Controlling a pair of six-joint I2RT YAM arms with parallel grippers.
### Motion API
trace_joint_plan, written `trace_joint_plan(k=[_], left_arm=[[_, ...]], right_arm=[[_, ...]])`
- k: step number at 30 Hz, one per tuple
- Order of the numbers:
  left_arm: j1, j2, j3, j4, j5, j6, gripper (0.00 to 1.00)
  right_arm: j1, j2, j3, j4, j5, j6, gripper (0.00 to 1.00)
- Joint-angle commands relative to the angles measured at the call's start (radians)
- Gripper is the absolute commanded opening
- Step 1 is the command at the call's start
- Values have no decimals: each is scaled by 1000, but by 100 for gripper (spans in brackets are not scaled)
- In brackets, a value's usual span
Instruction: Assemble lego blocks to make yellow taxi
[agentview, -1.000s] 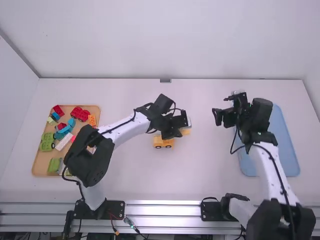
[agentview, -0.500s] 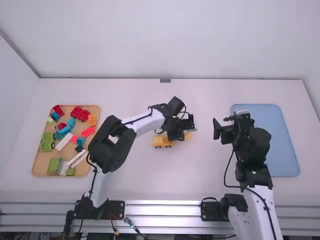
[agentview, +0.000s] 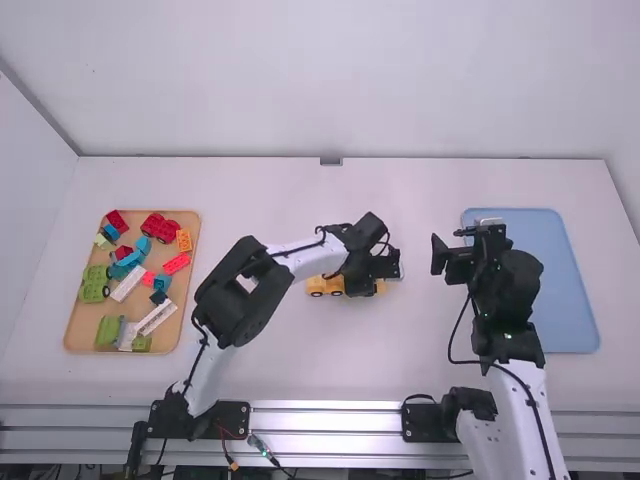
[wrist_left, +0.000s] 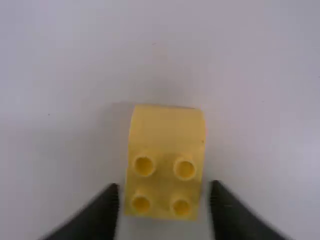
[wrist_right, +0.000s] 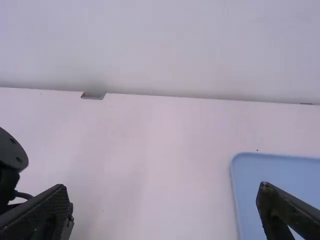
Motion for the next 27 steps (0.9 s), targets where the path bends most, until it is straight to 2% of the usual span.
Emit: trace_joint_plan(k=[1,2,4,8,13,19,21,27], left_arm=[[9,9,10,-3,-17,6,79],[14,9,10,2,-41,5,99],[13,6,11,20,-97,2,99],[17,-20,11,10,-85,43,99],[84,-122,11,-20,89,145,99],[243,-202,11,-70,314,199,99],[327,-206,11,-140,499,321,99],[463,-206,-13,-333,748,638,99]], right_arm=[[13,28,-6,21,3,-1,99],[23,47,-6,34,3,-16,99],[41,86,-6,56,3,-63,99],[60,133,-6,83,3,-107,99],[91,225,-7,169,19,-113,99],[92,302,-7,212,17,-102,99],[109,333,-7,220,-51,-113,99],[137,412,-7,234,-364,-378,99]])
